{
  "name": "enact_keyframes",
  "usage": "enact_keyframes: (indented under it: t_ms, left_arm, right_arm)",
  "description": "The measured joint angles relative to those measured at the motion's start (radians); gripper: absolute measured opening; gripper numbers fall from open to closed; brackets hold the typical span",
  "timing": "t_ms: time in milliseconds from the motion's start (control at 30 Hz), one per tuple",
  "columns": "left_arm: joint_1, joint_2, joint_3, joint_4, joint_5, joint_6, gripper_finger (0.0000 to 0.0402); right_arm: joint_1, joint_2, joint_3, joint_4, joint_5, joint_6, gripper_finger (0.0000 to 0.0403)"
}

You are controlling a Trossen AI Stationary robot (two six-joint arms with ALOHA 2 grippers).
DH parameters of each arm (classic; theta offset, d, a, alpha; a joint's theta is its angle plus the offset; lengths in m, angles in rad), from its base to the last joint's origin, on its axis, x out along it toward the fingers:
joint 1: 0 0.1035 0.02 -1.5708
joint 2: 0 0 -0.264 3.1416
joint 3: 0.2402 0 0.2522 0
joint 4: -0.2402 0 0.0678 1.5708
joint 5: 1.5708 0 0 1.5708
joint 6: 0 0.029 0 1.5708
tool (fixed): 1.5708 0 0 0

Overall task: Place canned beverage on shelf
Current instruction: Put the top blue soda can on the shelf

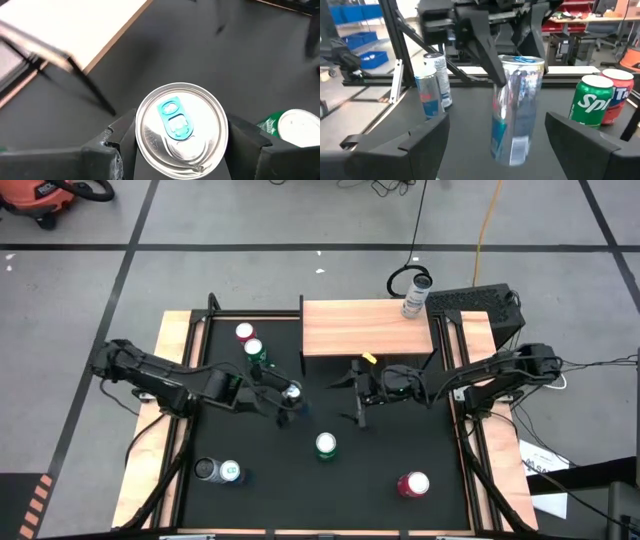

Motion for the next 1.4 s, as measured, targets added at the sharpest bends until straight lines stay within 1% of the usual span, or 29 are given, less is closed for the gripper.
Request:
enact_keyframes:
  t_ms: [133,267,367,500,600,733,833,967,1200,1300,1400]
  left_arm:
    - [-0.001,0.058,0.076,0.009,-0.002,0.055,0.0209]
    - [-0.001,0.075,0.111,0.011,-0.002,0.076,0.0210]
    - [-0.001,0.079,0.120,0.019,-0.002,0.111,0.0210]
    - [-0.001,0.078,0.122,0.082,-0.002,0.153,0.0210]
    - [-0.001,0.079,0.122,0.124,0.000,0.182,0.0210]
    - [0.000,0.079,0.122,0.129,0.001,0.207,0.0210]
    - [0.000,0.080,0.122,0.147,0.001,0.211,0.0210]
    - [0.003,0.080,0.121,0.165,-0.004,0.237,0.0213]
    - [0.022,0.084,0.121,0.179,0.003,0.278,0.0236]
    - [0.030,0.084,0.132,0.184,0.002,0.338,0.0256]
    - [0.034,0.078,0.160,0.206,-0.007,0.390,0.0280]
  right_arm:
    - [-0.002,0.041,0.044,-0.047,0.001,0.005,0.0318]
    - [-0.002,0.068,0.064,-0.047,0.002,0.014,0.0318]
    - [-0.002,0.084,0.087,-0.043,0.001,0.014,0.0318]
    - [-0.003,0.096,0.123,-0.045,0.005,0.006,0.0318]
    - [-0.007,0.098,0.134,-0.061,0.005,0.005,0.0318]
    - [-0.016,0.098,0.135,-0.061,0.004,0.008,0.0317]
    - [-0.026,0.098,0.135,-0.063,0.004,0.015,0.0305]
    - [-0.045,0.097,0.135,-0.070,-0.003,0.016,0.0275]
    - [-0.054,0.097,0.134,-0.068,-0.006,0.005,0.0224]
    - [-0.062,0.090,0.135,-0.062,0.002,-0.016,0.0219]
    - [-0.077,0.072,0.135,-0.056,0.004,-0.022,0.0224]
